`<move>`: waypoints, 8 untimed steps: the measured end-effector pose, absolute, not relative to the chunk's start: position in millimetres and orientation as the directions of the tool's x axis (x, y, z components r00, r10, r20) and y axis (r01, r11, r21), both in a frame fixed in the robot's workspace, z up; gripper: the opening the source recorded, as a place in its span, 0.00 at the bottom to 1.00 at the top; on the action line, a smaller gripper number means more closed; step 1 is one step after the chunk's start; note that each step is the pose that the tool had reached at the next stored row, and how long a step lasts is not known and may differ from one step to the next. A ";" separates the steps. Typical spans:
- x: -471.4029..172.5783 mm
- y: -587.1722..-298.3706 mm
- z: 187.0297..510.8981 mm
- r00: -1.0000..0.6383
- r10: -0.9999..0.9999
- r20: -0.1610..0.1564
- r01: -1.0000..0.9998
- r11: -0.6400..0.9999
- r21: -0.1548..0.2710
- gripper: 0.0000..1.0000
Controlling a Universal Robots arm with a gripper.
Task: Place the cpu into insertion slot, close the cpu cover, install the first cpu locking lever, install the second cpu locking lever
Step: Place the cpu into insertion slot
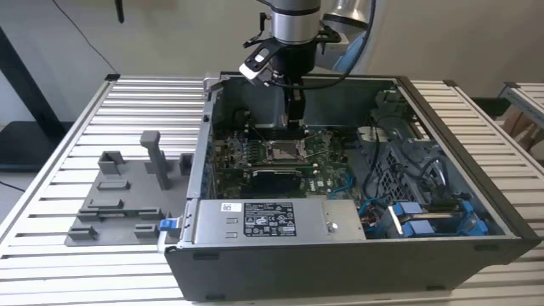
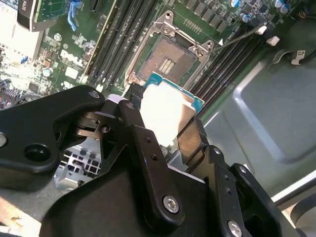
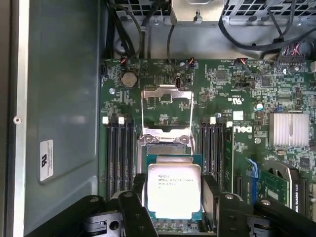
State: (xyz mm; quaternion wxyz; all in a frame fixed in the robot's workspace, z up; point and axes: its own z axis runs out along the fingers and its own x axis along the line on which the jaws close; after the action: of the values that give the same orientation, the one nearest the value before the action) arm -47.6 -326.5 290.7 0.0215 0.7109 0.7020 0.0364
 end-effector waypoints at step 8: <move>-47.6 -326.5 281.0 0.012 1.000 0.023 0.997 -0.014 0.074 0.55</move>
State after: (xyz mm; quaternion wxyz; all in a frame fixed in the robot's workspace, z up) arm -47.6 -326.5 281.0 0.0183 0.7111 0.7020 0.0340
